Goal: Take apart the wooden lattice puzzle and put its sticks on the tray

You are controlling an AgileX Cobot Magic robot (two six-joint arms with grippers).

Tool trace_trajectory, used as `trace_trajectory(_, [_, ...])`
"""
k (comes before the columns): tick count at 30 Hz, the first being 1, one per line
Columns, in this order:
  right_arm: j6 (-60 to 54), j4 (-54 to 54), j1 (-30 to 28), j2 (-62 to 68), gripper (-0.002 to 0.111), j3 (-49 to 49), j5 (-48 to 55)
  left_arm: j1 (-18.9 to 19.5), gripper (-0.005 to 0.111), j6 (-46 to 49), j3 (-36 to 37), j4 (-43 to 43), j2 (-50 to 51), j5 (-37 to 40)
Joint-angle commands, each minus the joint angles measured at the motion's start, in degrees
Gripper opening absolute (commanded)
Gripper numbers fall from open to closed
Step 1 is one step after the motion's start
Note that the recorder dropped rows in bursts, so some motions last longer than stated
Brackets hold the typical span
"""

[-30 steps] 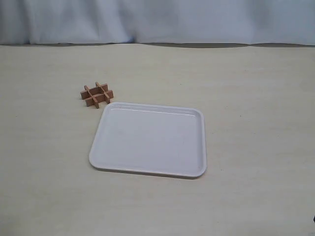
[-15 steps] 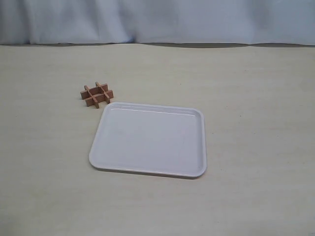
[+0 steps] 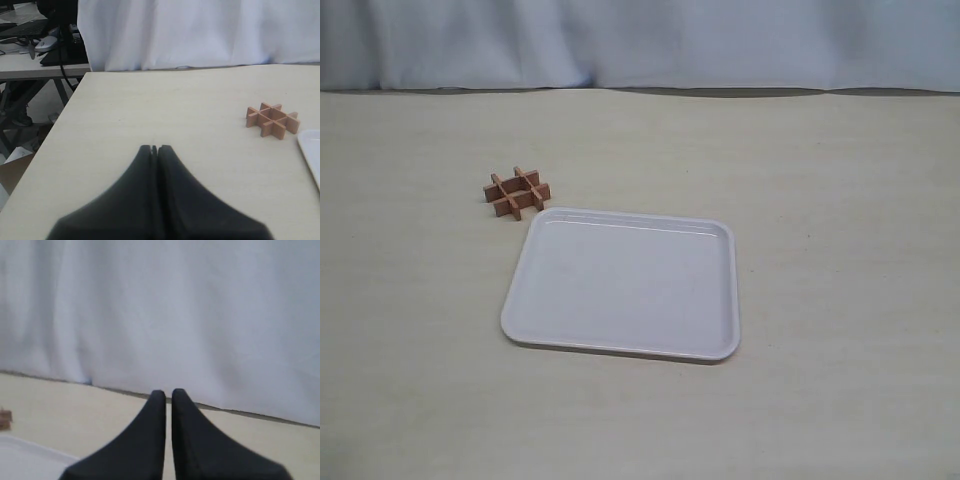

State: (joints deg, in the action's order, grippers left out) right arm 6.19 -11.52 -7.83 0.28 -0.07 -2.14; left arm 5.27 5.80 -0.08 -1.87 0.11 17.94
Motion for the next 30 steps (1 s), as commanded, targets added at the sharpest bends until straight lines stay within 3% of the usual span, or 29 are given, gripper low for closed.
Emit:
trace_trajectory(1, [5.1, 17.1, -0.3, -0.3, 0.004, 0.1, -5.4, 0.0, 0.000, -0.1, 0.1, -0.2, -0.1, -0.5])
trace_trajectory(4, [6.0, 28.6, -0.3, -0.3, 0.004, 0.1, -4.5, 0.0, 0.000, -0.1, 0.1, -0.2, -0.1, -0.5])
trace_trajectory(11, [6.6, 30.3, -0.3, 0.6, 0.005, -2.7, -10.6, 0.0, 0.000, -0.1, 0.1, -0.2, -0.1, -0.5])
trace_trajectory(21, [-4.7, 30.0, -0.3, 31.1, 0.005, -24.6, -8.1, 0.0, 0.000, -0.1, 0.1, -0.2, -0.1, -0.5])
trace_trajectory(26, [-13.4, 30.0, -0.2, 54.5, 0.005, -42.5, 2.1, 0.0, 0.000, -0.1, 0.1, -0.2, -0.1, -0.5])
trace_trajectory(30, [-17.2, 30.0, -0.1, 72.4, 0.005, -58.4, 21.4, 0.0, 0.000, -0.1, 0.1, -0.2, -0.1, -0.5])
